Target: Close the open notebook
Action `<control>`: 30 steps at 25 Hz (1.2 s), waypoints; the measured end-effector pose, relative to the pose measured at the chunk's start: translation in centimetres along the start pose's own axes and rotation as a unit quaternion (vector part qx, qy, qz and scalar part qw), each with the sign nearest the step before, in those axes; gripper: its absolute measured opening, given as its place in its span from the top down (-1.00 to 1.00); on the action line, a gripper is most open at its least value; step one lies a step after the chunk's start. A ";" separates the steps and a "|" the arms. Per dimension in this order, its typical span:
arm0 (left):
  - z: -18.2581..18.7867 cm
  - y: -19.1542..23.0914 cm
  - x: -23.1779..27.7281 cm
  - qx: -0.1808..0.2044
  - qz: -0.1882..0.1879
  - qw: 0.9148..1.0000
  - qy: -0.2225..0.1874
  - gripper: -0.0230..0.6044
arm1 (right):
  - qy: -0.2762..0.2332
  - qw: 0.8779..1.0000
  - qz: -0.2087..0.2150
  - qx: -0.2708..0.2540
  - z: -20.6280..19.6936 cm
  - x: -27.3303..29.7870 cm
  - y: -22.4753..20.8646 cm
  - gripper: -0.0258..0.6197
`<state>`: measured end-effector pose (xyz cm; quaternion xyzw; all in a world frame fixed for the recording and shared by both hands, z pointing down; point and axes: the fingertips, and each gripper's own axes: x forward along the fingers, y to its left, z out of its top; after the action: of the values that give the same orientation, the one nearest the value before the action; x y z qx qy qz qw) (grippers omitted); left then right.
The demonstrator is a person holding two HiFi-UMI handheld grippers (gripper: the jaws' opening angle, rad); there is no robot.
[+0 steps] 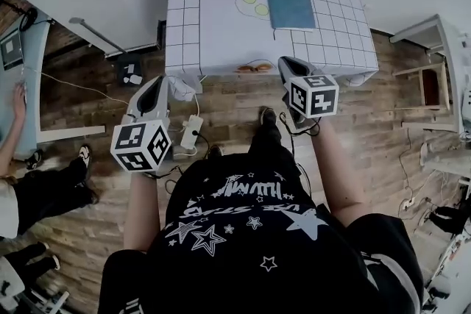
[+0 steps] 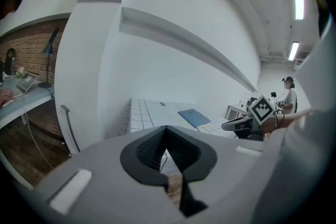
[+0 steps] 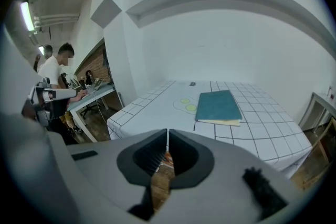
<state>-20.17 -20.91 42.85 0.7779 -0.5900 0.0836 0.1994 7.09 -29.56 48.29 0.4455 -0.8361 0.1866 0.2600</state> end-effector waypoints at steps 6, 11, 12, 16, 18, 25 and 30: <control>-1.6 0.1 -0.6 0.000 -0.052 0.999 0.015 0.90 | -0.017 0.999 -0.014 0.024 -1.4 -2.9 3.7 0.86; -1.3 -1.6 -0.9 0.019 -0.094 0.995 0.015 0.90 | -0.055 0.994 -0.073 0.059 -2.9 -7.1 3.8 0.86; -1.1 -2.1 -0.9 0.020 -0.102 0.995 0.012 0.90 | -0.058 0.993 -0.079 0.062 -3.1 -7.6 3.8 0.86; -0.3 -4.1 -0.4 0.029 -0.130 0.991 0.007 0.90 | -0.055 0.994 -0.075 0.053 -3.5 -8.9 4.5 0.86; -0.1 -5.6 -0.8 0.034 -0.139 0.990 0.002 0.90 | -0.062 0.994 -0.071 0.047 -3.6 -10.1 4.8 0.86; 1.6 -11.1 -2.0 0.043 -0.160 0.986 0.010 0.90 | -0.097 0.990 -0.064 0.075 -2.5 -15.7 4.5 0.86; 0.6 -16.6 -6.1 0.061 -0.165 0.984 0.010 0.90 | -0.115 0.989 -0.053 0.071 -4.7 -22.1 5.3 0.86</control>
<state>-6.26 -12.06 36.52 0.8743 -0.4454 0.0934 0.1689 14.26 -9.85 38.32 0.5248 -0.8204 0.1794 0.1393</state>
